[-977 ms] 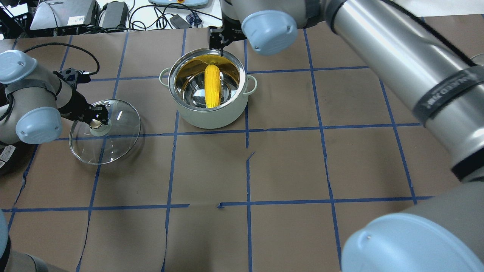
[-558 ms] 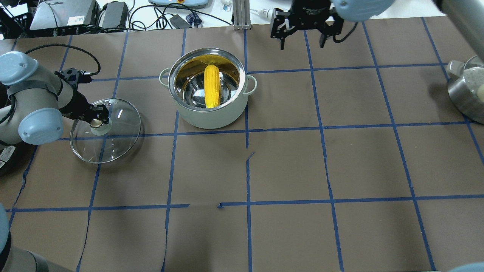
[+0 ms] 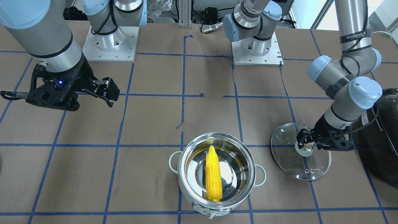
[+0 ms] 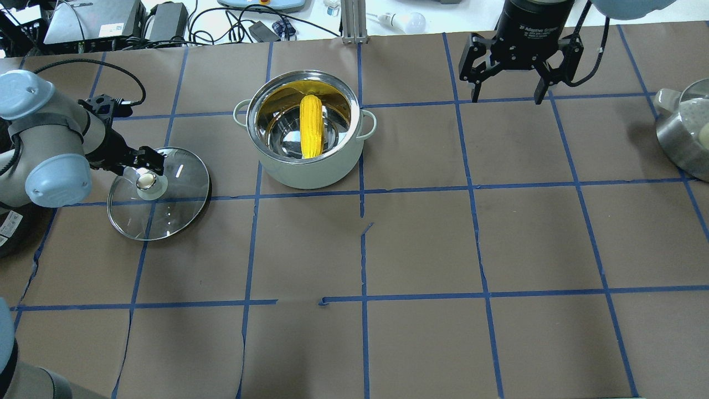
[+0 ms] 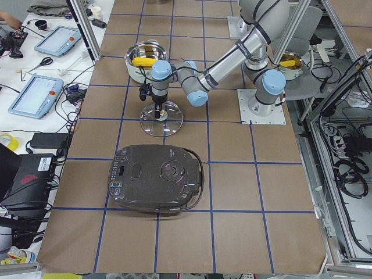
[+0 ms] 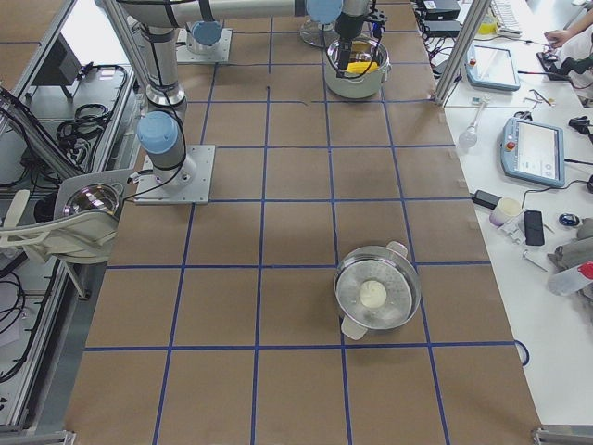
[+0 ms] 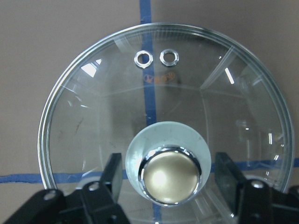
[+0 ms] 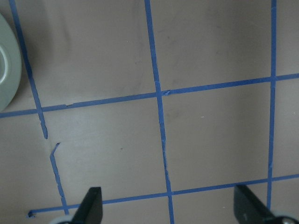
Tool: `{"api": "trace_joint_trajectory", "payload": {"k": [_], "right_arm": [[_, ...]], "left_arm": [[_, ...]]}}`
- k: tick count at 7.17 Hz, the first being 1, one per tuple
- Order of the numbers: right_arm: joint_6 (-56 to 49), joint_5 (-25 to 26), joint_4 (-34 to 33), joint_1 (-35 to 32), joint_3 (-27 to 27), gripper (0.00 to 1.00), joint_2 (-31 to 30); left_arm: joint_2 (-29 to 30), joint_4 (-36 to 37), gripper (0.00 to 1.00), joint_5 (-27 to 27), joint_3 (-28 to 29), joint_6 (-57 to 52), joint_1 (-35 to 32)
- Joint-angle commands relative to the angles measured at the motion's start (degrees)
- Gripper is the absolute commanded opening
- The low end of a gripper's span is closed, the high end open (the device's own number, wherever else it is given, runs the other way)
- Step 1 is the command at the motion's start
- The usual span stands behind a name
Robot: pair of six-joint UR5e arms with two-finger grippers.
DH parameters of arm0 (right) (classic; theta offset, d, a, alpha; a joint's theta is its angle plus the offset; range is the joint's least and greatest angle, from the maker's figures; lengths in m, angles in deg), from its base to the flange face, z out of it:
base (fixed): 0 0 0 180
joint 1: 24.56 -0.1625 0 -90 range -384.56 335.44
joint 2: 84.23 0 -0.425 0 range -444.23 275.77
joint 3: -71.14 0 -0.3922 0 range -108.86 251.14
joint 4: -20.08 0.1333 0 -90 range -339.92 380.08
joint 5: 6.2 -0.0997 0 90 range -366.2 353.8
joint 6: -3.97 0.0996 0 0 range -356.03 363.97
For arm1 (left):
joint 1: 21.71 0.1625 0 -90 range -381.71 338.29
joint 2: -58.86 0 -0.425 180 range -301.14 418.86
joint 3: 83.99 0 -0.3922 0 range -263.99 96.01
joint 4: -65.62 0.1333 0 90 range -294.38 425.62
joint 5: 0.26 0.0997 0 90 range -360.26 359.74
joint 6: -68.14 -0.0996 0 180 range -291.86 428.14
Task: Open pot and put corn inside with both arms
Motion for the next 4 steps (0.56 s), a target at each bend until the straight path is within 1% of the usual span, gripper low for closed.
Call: {"api": "trace_joint_trajectory", "payload": {"k": [1,2,3,4], "right_arm": [[-6.20,-0.10,-0.36,0.42,3.47,1.00,-2.77],[-6.30,-0.02,-2.20,0.50,4.09,1.00,-3.83],[-6.30,-0.19,-2.48,0.33,4.18,1.00,-4.02],[-6.39,-0.19,-2.48,0.50,4.19,1.00,-4.10]], "left_arm": [[-3.55,-16.45,1.00,0.37,8.83,2.04,-2.07],[-5.75,-28.57,1.00,0.11,16.19,5.46,-4.26],[-6.38,-40.79,1.00,0.45,25.40,7.67,-8.37],[-6.82,-49.96,1.00,1.24,32.72,15.17,-12.85]]}}
